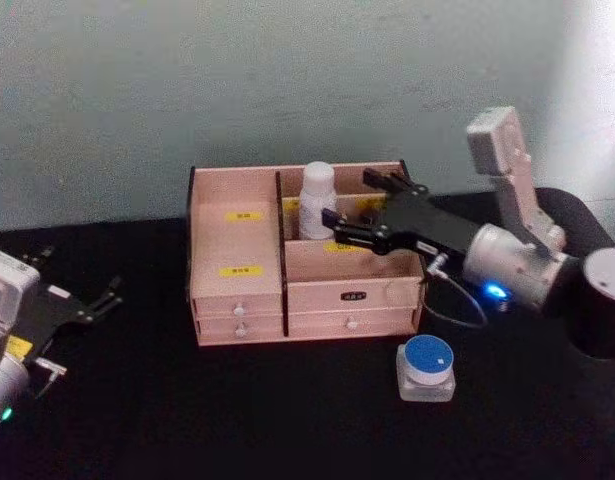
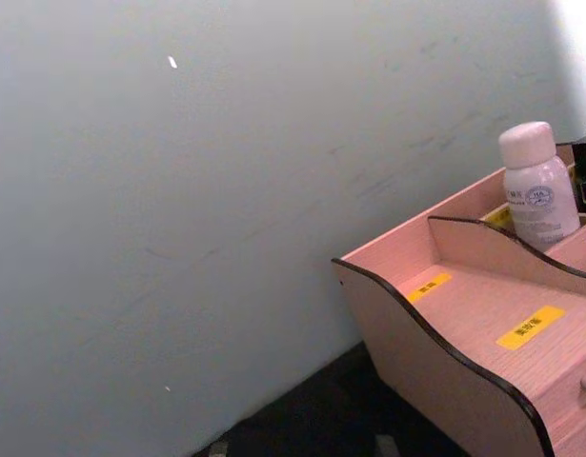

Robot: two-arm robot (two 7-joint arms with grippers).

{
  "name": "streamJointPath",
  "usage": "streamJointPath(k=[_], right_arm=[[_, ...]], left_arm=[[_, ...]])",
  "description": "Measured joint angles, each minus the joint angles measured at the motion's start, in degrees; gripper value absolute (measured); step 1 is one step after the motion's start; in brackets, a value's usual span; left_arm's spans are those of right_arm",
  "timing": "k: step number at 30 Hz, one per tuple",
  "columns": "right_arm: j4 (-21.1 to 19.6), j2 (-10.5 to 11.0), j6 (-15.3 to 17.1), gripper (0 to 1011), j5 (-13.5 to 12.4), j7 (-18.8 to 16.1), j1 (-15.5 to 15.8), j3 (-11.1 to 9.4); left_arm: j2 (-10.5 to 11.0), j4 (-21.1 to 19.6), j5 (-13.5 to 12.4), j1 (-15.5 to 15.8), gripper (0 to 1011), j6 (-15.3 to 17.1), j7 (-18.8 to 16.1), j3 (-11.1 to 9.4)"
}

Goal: Pick up the facial cleanser and watermelon frost from the table and place them into the tiered storage box.

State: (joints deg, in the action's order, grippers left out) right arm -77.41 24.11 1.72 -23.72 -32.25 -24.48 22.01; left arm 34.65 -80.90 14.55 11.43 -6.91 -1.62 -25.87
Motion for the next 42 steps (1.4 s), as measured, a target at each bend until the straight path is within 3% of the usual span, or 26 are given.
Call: streamJointPath(k=[2, 8, 14, 23, 34, 40, 42], right_arm=[[-1.05, 0.64, 0.01, 1003, -0.29, -0.10, 0.80, -0.14], [-8.61, 6.27, -0.27, 1003, -2.49, -1.26, 6.89, -1.41], [-10.65, 8.51, 1.15, 1002, -2.66, -1.19, 8.34, -0.30], [-10.41, 9.43, 3.95, 1002, -1.33, 0.14, 8.26, 1.76], [-9.14, 9.52, 6.38, 1003, -0.91, 2.25, 8.16, 1.88], [-13.82, 13.17, 6.42, 1003, -2.61, 3.23, 13.80, -1.42], [-16.60, 15.37, 5.94, 1002, -3.95, 3.42, 17.45, -3.53]], left_arm=[[0.00, 0.00, 0.00, 0.00, 1001, 0.00, 0.00, 0.00], [0.00, 0.00, 0.00, 0.00, 1001, 0.00, 0.00, 0.00], [0.00, 0.00, 0.00, 0.00, 1001, 0.00, 0.00, 0.00], [0.00, 0.00, 0.00, 0.00, 1001, 0.00, 0.00, 0.00], [0.00, 0.00, 0.00, 0.00, 1002, 0.00, 0.00, 0.00], [0.00, 0.00, 0.00, 0.00, 1001, 0.00, 0.00, 0.00], [0.00, 0.00, 0.00, 0.00, 1001, 0.00, 0.00, 0.00]])
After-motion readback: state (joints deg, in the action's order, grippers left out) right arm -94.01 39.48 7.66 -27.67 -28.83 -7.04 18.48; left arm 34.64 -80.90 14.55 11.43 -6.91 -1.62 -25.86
